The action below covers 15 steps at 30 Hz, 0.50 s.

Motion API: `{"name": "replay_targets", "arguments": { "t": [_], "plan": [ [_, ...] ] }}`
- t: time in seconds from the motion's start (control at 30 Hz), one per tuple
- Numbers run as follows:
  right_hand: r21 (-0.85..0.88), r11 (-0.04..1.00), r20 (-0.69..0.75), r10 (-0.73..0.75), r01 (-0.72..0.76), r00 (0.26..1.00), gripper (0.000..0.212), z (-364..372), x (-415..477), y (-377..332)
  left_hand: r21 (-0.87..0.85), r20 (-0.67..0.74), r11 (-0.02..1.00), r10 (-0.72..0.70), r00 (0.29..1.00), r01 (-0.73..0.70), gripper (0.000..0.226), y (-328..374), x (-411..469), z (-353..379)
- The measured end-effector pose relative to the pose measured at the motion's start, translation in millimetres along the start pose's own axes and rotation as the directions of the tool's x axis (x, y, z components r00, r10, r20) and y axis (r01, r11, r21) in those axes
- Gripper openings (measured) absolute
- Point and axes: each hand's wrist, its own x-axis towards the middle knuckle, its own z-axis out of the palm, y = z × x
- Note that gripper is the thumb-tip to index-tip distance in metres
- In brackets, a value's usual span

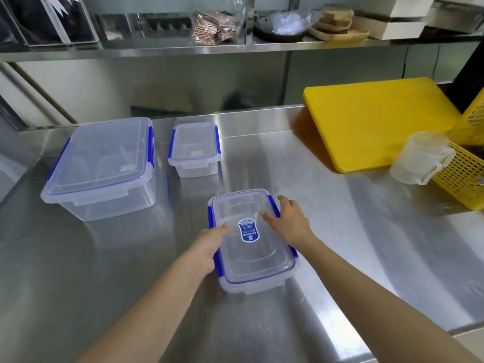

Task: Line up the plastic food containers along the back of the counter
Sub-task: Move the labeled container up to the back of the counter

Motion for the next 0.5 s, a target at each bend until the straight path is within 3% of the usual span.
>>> {"name": "replay_targets", "arguments": {
  "t": [0.1,0.23,0.37,0.5],
  "plan": [
    [0.153,0.981,0.115,0.099,-0.116,0.988,0.080,-1,0,9,-0.114,-0.074,0.992,0.040,0.996,-0.049,0.033,-6,3,5],
    [0.250,0.961,0.206,0.063,-0.114,0.977,0.065,-10,-5,17,-0.112,-0.192,0.981,0.138,0.972,-0.162,0.051,-16,2,3],
    [0.330,0.944,0.127,-0.028,-0.016,0.991,0.047,-9,-7,25,-0.078,-0.199,0.954,0.271,0.942,-0.291,0.035,-26,-11,13],
    [0.496,0.868,0.000,0.018,-0.016,1.000,0.046,-14,-1,28,-0.121,-0.179,0.903,0.390,0.903,-0.413,0.025,-7,-22,28]
  ]
}}
